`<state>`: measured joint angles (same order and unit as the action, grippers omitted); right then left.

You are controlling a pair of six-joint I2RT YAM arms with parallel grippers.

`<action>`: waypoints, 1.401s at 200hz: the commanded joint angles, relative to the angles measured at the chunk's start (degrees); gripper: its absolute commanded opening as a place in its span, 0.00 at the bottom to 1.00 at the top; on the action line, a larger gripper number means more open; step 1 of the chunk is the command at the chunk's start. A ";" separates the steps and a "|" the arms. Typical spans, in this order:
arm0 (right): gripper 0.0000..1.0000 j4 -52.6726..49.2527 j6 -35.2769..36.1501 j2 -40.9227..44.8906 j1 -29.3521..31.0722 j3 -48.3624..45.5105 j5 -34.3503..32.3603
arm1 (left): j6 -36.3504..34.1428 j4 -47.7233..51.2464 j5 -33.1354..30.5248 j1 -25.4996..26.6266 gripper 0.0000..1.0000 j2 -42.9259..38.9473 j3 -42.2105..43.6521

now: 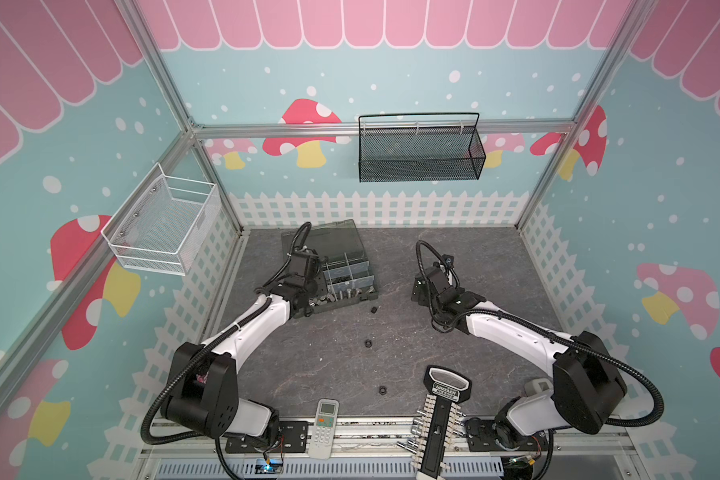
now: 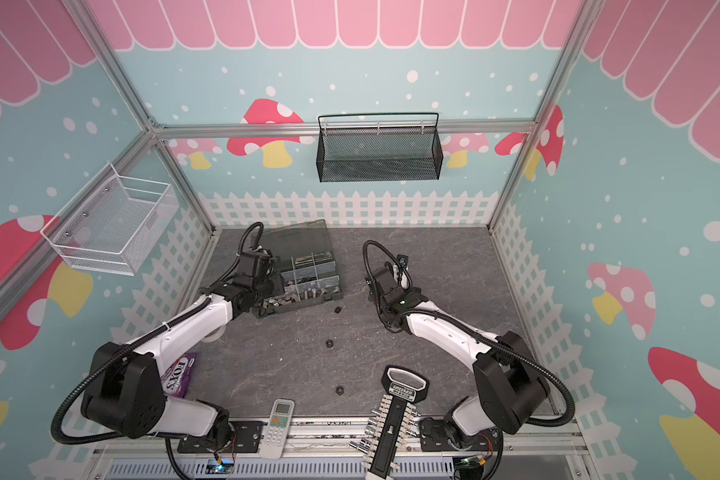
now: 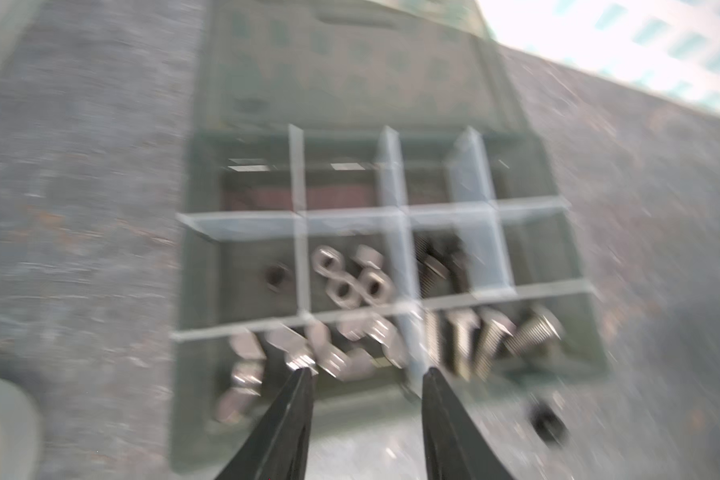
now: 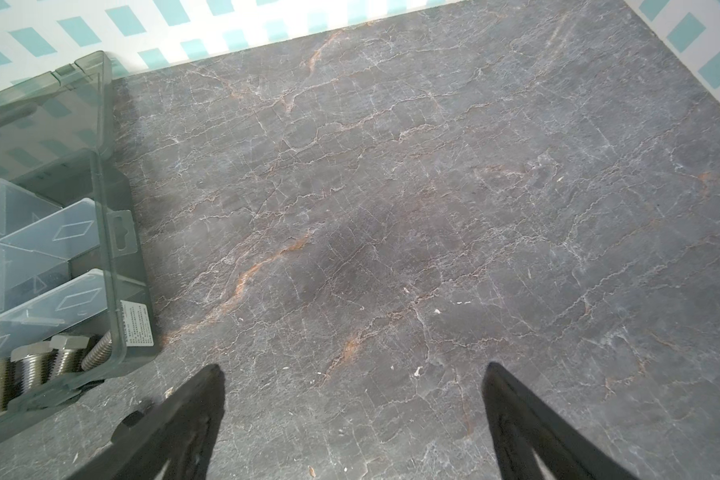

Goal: Sort the screws and nuts into containers
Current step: 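Move the left gripper back down to another black nut on the table, then lower the left gripper around the black hex nut and close it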

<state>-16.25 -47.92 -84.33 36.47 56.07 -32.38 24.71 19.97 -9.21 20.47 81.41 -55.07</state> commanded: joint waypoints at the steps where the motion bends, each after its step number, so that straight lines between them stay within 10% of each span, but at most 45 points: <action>1: 0.98 -0.58 -2.48 1.59 -1.15 -1.39 -0.04 | 0.87 -1.18 1.01 6.04 0.46 -2.16 3.76; 75: 0.98 -0.55 -4.35 3.76 -3.67 -4.32 1.99 | 1.00 -2.04 1.90 22.26 0.79 -2.67 9.89; 280: 0.98 -2.24 -5.79 4.54 -4.03 -5.01 0.42 | 0.60 9.91 2.00 28.14 0.48 17.27 -1.72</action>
<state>-17.21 -52.16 -80.68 32.88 51.48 -30.59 25.28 27.31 -6.63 48.05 97.54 -55.16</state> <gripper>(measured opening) 0.980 0.485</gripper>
